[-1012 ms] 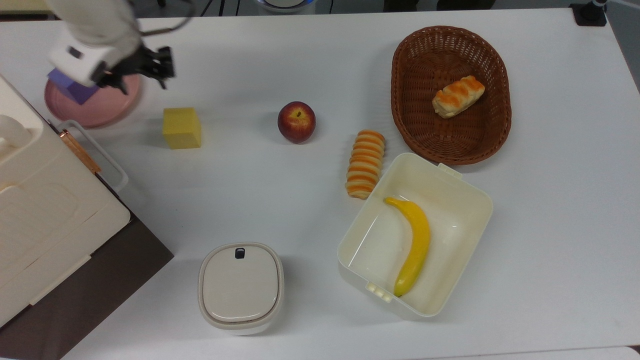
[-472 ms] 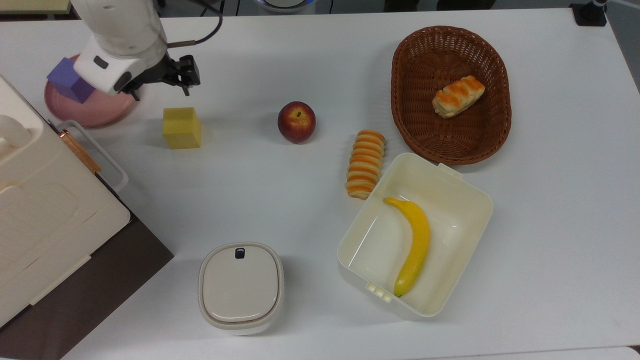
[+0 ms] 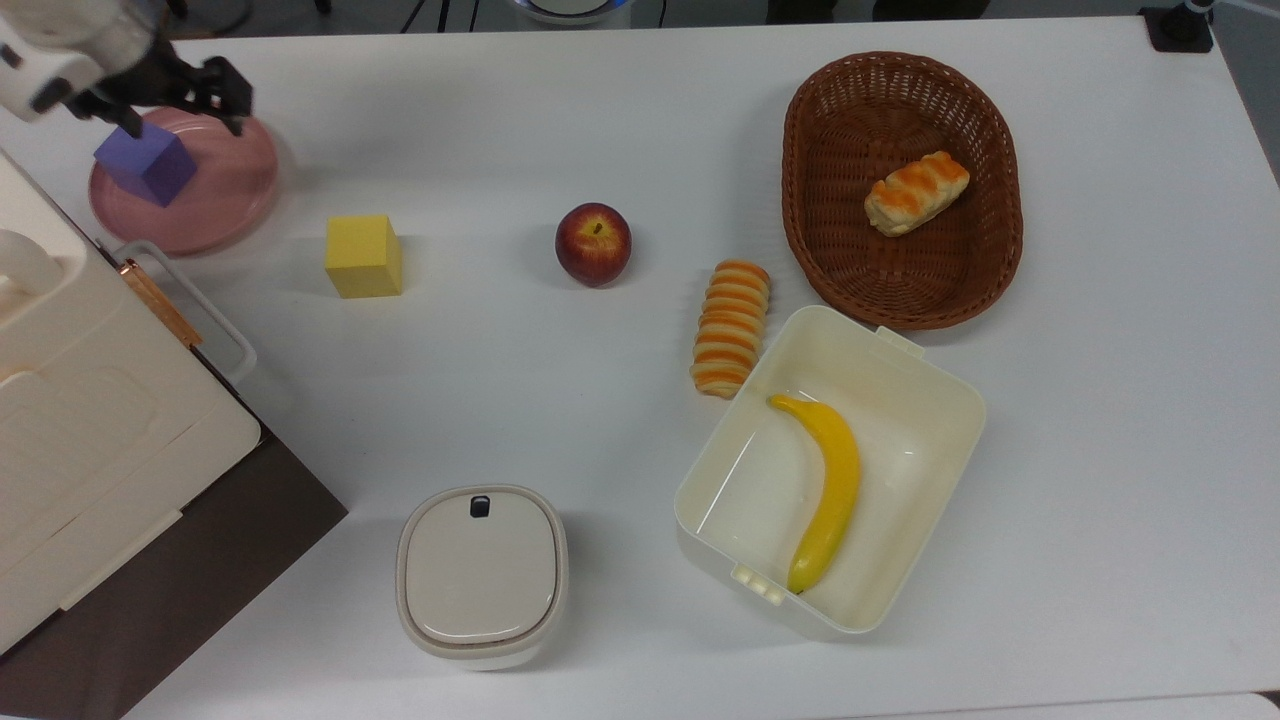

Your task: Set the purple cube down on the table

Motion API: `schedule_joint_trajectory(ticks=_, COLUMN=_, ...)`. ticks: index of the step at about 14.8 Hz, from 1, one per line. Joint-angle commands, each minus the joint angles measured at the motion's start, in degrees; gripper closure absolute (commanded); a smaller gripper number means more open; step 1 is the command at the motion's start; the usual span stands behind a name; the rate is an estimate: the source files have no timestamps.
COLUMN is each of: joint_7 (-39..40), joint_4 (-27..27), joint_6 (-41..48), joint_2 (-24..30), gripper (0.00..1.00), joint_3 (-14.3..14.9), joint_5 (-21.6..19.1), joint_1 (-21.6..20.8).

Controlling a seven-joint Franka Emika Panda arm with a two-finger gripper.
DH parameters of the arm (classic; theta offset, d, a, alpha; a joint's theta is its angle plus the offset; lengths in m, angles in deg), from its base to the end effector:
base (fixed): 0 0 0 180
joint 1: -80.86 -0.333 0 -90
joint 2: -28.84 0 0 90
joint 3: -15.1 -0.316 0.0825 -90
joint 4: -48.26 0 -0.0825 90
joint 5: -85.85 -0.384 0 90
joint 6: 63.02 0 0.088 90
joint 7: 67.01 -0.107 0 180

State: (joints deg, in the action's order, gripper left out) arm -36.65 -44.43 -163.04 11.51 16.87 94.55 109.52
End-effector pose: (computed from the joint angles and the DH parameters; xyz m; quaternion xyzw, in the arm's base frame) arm 0.5376 -0.3294 0.4367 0.9930 0.0193 -0.1143 0.0232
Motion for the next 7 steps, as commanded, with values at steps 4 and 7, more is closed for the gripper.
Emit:
schedule_joint_trajectory(ticks=4, joint_7=-12.7, joint_4=-2.2, joint_6=-8.5, joint_2=-2.4, gripper=0.0, joint_3=0.1, joint_5=-7.1, joint_1=7.6)
schedule_joint_trajectory(ticks=7, joint_7=-18.8, joint_4=-2.2, joint_6=-11.8, joint_2=-3.9, gripper=0.0, joint_3=0.4, joint_5=-7.0, joint_1=8.3)
